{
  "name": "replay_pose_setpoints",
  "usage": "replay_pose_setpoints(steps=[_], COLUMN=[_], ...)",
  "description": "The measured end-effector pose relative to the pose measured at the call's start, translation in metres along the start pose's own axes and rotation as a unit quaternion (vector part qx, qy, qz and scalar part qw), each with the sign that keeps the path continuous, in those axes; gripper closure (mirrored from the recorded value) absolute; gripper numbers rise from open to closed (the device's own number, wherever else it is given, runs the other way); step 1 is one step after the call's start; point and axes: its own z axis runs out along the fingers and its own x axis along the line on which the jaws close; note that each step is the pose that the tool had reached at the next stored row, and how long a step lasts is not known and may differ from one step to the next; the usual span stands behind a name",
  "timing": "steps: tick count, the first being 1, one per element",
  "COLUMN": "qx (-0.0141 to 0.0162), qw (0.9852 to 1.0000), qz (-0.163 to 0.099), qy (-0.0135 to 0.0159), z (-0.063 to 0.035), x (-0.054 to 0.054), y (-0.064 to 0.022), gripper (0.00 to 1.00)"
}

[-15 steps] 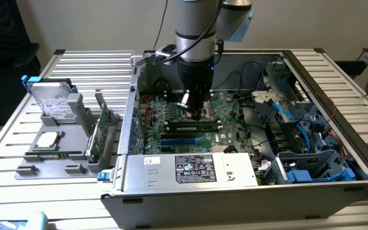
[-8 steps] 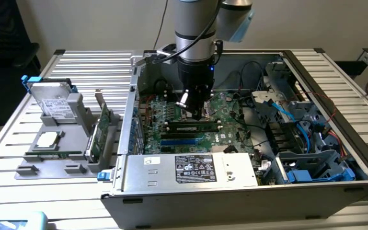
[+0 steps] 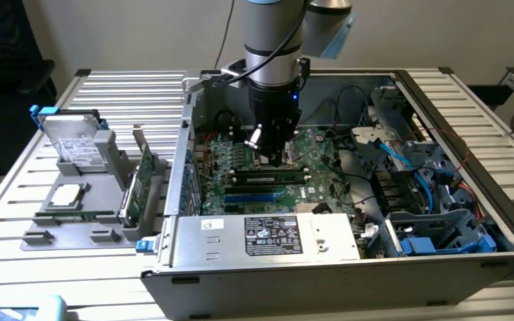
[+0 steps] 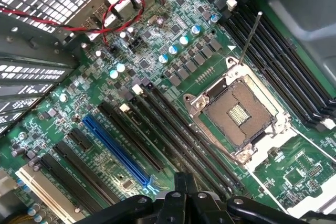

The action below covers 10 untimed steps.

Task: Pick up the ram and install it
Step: 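Press down the ram until it locks into place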

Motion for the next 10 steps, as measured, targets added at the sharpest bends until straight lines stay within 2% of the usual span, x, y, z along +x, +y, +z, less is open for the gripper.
replay_pose_setpoints(steps=[5,10], qx=[-0.0001,0.0008], qw=[0.9995,0.9976], qz=[0.032,0.069], qy=[0.0020,0.0053], z=[0.0000,0.0000], x=[0.0001,0.0001], y=[0.0000,0.0000], gripper=[0.89,0.89])
